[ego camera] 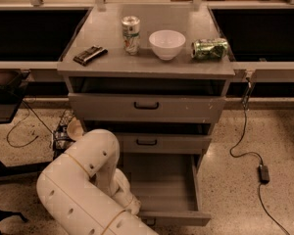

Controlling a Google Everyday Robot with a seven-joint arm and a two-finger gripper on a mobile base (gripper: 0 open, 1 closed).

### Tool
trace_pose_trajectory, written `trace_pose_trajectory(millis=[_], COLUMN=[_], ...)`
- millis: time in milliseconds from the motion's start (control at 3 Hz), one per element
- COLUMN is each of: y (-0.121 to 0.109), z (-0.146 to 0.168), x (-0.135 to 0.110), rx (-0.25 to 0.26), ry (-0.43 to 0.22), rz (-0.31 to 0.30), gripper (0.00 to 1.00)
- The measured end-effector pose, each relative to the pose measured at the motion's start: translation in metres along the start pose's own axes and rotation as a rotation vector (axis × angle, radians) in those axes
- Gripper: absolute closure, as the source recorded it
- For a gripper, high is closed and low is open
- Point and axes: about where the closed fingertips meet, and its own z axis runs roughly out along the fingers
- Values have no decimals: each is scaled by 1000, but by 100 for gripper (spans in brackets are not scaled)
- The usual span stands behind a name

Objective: Open bottom drawer

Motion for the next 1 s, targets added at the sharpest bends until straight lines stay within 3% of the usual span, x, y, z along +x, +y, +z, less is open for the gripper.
trace_pose_trajectory(millis=[667, 1000], y=[13, 27], z=[3, -9], x=[11, 18], rx=[-37, -27], ry=[21, 26], rz=[14, 43], gripper=[0, 0])
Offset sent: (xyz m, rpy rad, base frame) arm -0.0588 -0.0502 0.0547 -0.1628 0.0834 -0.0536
